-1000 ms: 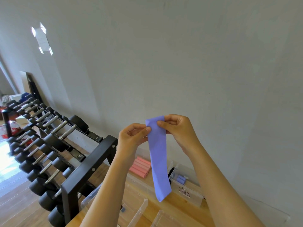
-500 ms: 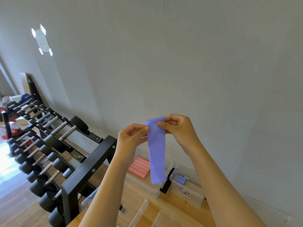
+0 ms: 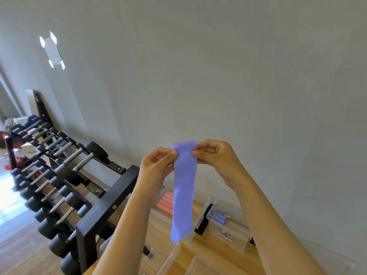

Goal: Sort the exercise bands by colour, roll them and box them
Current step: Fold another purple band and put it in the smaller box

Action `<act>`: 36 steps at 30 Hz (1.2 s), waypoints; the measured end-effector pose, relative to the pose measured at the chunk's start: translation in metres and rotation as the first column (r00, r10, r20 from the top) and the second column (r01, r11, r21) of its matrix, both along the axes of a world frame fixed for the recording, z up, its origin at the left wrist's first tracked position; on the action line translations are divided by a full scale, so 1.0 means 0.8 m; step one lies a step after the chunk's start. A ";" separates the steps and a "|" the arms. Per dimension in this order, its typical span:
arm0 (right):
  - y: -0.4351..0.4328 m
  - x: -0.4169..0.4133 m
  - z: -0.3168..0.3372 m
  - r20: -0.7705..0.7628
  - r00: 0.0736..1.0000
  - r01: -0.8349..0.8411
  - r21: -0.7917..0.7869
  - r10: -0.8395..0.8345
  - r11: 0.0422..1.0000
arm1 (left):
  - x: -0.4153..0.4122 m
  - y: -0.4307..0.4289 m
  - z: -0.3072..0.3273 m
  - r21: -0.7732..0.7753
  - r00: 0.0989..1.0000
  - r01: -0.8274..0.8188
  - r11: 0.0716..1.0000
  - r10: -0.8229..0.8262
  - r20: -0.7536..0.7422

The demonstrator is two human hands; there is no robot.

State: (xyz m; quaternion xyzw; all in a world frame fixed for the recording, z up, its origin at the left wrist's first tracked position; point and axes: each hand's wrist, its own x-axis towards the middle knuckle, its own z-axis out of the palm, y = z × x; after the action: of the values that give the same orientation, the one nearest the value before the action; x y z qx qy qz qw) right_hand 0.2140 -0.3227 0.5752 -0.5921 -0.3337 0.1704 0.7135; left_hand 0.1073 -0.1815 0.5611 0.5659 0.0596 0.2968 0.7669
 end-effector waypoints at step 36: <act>0.009 -0.012 -0.004 -0.057 0.997 -0.054 0.021 0.055 0.998 | -0.008 0.017 -0.003 0.100 0.996 0.093 0.991 -0.091 -0.015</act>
State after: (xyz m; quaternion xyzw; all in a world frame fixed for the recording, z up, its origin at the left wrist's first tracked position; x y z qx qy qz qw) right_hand 0.2040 -0.3156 0.5719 -0.5708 -0.3308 0.2034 0.7235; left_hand 0.1007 -0.1676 0.5591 0.6074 0.0224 0.2608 0.7500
